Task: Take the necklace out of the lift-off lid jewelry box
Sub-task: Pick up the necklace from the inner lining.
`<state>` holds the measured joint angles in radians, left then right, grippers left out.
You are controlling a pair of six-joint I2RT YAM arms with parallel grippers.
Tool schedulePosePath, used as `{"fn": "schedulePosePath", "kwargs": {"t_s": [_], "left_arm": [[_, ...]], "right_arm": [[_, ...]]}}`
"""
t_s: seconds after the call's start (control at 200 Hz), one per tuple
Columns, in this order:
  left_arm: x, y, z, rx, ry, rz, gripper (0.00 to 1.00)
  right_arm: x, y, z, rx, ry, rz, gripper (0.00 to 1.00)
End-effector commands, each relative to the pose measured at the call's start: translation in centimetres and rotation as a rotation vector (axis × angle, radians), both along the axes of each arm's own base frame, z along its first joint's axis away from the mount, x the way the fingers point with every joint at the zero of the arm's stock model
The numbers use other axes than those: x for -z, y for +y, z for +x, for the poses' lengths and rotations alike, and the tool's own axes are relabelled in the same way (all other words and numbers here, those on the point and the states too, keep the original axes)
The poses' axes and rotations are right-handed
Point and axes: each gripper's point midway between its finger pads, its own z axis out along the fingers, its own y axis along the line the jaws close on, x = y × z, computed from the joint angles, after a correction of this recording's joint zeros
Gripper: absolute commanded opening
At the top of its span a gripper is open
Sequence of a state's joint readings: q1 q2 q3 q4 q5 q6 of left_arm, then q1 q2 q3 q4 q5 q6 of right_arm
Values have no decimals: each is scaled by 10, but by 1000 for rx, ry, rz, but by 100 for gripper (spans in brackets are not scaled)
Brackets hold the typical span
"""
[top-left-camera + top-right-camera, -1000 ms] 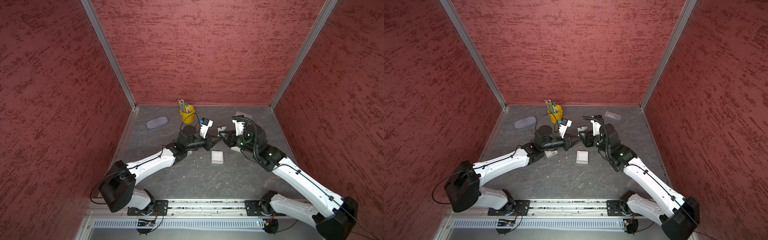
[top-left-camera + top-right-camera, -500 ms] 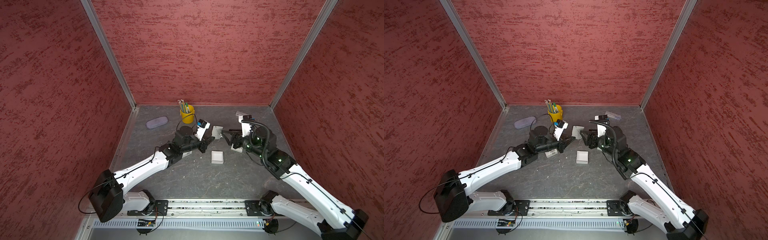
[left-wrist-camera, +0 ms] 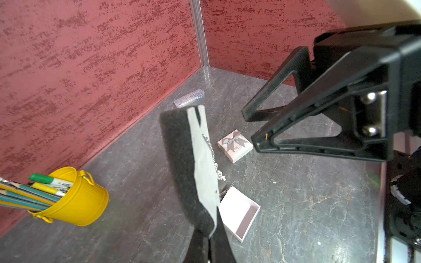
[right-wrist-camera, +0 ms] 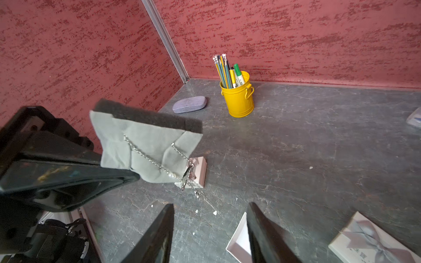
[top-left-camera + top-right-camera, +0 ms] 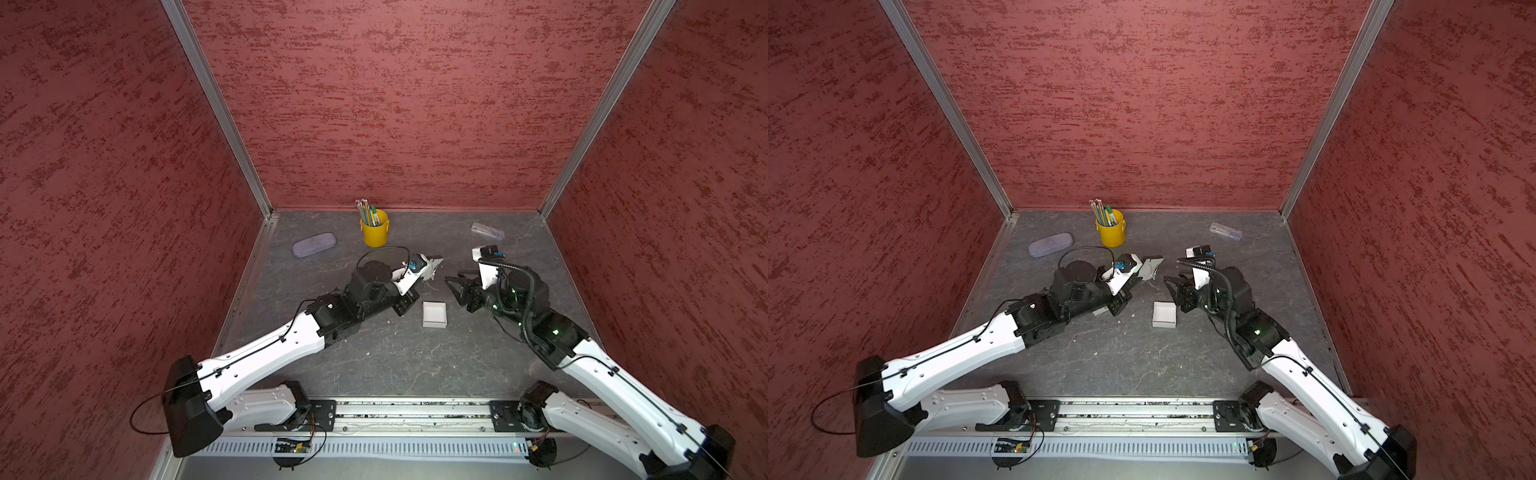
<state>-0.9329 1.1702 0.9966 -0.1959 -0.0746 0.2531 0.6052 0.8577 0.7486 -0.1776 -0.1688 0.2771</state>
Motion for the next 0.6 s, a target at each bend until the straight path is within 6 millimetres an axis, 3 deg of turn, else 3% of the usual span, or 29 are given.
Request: {"fn": "schedulePosePath", "kwargs": {"t_s": [0.0,0.306,0.596], "left_arm": [[-20,3,1,-23,-116,56,0],[-37,-11,-7,-4,-188,67,0],[-42,-15,-10,11,-183,27,0]], "right_arm": [[-12,12,-5,-80,-72,31,53],[2,25,-6,-150,-63,19,54],[-4,29,-2,-160,-93,25,55]]}}
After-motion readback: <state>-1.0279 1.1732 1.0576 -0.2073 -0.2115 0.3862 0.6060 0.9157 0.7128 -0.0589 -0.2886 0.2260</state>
